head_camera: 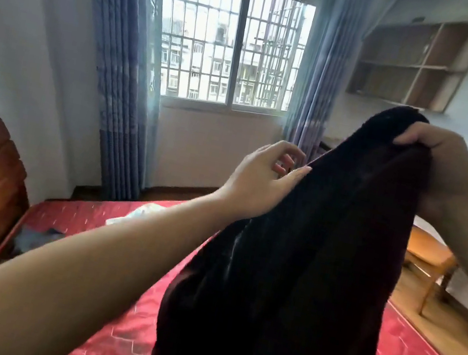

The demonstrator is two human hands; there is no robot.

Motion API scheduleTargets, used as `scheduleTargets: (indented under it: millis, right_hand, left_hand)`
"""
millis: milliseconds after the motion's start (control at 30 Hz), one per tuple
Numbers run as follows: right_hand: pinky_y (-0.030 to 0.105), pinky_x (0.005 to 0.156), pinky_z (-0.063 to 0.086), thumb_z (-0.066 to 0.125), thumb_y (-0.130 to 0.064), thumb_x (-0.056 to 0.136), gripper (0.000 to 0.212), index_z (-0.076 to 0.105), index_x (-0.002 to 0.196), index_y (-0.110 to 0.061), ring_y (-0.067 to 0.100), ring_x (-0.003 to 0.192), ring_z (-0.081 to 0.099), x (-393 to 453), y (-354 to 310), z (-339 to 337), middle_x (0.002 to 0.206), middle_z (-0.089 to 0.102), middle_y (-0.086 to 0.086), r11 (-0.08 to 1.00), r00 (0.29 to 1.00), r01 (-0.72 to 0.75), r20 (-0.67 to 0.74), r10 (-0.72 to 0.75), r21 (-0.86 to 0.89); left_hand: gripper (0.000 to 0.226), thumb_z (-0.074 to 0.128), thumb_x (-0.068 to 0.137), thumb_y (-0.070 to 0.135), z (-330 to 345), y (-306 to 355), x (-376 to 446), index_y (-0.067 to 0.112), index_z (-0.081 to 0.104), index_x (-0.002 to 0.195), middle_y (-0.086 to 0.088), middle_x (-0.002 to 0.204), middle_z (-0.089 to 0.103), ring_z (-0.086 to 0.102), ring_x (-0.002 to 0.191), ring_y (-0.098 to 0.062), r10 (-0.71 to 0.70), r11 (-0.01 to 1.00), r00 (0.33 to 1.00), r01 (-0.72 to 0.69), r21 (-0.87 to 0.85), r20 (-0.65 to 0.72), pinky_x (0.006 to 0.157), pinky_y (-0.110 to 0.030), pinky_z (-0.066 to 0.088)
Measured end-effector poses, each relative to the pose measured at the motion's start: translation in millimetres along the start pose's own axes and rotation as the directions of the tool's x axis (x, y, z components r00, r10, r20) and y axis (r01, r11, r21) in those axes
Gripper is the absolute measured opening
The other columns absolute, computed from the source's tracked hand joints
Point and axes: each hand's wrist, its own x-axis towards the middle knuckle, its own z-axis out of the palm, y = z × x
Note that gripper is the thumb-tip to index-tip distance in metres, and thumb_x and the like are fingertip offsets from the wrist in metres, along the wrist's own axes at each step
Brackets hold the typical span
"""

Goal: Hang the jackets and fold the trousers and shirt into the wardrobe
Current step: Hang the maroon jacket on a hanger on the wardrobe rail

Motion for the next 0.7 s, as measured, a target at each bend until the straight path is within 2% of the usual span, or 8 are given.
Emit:
scheduleTargets:
  millis: [67, 133, 167, 233, 333, 533, 633, 700]
  right_hand:
    - [0.026, 0.067, 0.056, 0.029, -0.008, 0.087, 0.029, 0.057, 0.096, -0.006, 0.022, 0.074, 0.061, -16.0, -15.0, -34.0, 0.085, 0.059, 0.009, 0.999, 0.999, 0.018, -0.032, -0.017, 0.036]
    - [0.025, 0.067, 0.056, 0.029, -0.007, 0.086, 0.03, 0.057, 0.097, -0.005, 0.023, 0.073, 0.061, -35.5, -31.3, -68.0, 0.084, 0.06, 0.009, 0.998, 0.996, 0.051, -0.079, -0.049, 0.028]
    - [0.025, 0.066, 0.054, 0.03, -0.007, 0.084, 0.027, 0.056, 0.092, -0.006, 0.023, 0.072, 0.059, -45.3, -40.5, -84.9, 0.081, 0.058, 0.009, 0.998, 0.992, 0.066, -0.107, -0.064, 0.017]
    - [0.024, 0.063, 0.051, 0.038, -0.007, 0.076, 0.015, 0.051, 0.083, -0.011, 0.021, 0.068, 0.054, -65.8, -60.3, -117.5, 0.077, 0.051, 0.007, 0.996, 0.984, 0.086, -0.158, -0.088, -0.019]
    - [0.021, 0.056, 0.048, 0.046, -0.01, 0.069, 0.008, 0.05, 0.067, -0.016, 0.017, 0.057, 0.051, -97.7, -89.4, -165.3, 0.065, 0.049, 0.002, 0.99, 0.966, 0.067, -0.242, -0.095, -0.121]
    - [0.024, 0.046, 0.038, 0.051, -0.014, 0.066, 0.007, 0.046, 0.064, -0.018, 0.018, 0.049, 0.044, -177.0, -129.1, -272.8, 0.061, 0.042, 0.002, 0.919, 0.854, -0.171, -0.518, -0.041, -0.355]
    - [0.022, 0.044, 0.038, 0.057, -0.016, 0.079, 0.008, 0.055, 0.071, -0.015, 0.013, 0.049, 0.05, -213.3, -123.1, -316.4, 0.066, 0.05, 0.003, 0.684, 0.706, -0.403, -0.682, -0.191, -0.608]
    - [0.028, 0.063, 0.046, 0.062, -0.025, 0.082, 0.024, 0.057, 0.105, -0.017, 0.017, 0.077, 0.06, -236.0, -117.6, -334.9, 0.094, 0.059, 0.004, 0.467, 0.627, -0.569, -0.724, -0.287, -0.677]
  left_hand:
    - [0.028, 0.064, 0.076, 0.065, 39.3, 11.4, -9.0, 0.043, 0.066, 0.092, 0.015, 0.088, 0.067, 0.063, 0.08, -0.003, -0.099, 0.978, 0.988, 0.119, -0.174, 0.118, 0.074, -0.031, 0.056]
    - [0.031, 0.065, 0.069, 0.072, 77.6, 19.7, -17.6, 0.054, 0.064, 0.094, 0.022, 0.097, 0.069, 0.064, 0.1, -0.005, -0.144, 0.966, 0.903, 0.217, -0.14, 0.406, 0.092, -0.037, 0.053]
    - [0.029, 0.07, 0.066, 0.069, 95.1, 22.8, -21.7, 0.059, 0.062, 0.092, 0.028, 0.097, 0.068, 0.062, 0.104, -0.001, -0.128, 0.982, 0.852, 0.18, -0.053, 0.508, 0.094, -0.033, 0.051]
    - [0.023, 0.077, 0.065, 0.05, 129.4, 30.7, -25.5, 0.058, 0.061, 0.079, 0.029, 0.078, 0.065, 0.058, 0.083, 0.017, -0.073, 0.995, 0.804, 0.018, 0.098, 0.591, 0.078, -0.017, 0.047]
    - [0.027, 0.083, 0.071, 0.02, 171.1, 44.6, -14.0, 0.033, 0.061, 0.064, 0.017, 0.06, 0.054, 0.051, 0.059, 0.021, -0.047, 0.995, 0.838, -0.007, 0.096, 0.544, 0.056, -0.002, 0.037]
    - [0.018, 0.08, 0.079, 0.018, 229.7, 104.5, 36.8, 0.029, 0.072, 0.068, 0.015, 0.064, 0.069, 0.062, 0.057, 0.001, -0.072, 0.982, 0.907, 0.137, -0.129, 0.415, 0.058, -0.017, 0.049]
    - [0.008, 0.079, 0.08, 0.022, 263.0, 153.9, 65.7, 0.029, 0.077, 0.081, 0.012, 0.074, 0.075, 0.069, 0.068, -0.002, 0.055, 0.982, 0.943, 0.008, -0.188, 0.327, 0.064, -0.019, 0.055]
    - [0.012, 0.08, 0.078, 0.026, 288.4, 188.0, 83.2, 0.024, 0.079, 0.09, 0.005, 0.081, 0.076, 0.072, 0.078, -0.01, 0.117, 0.984, 0.943, -0.069, -0.161, 0.312, 0.072, -0.025, 0.057]
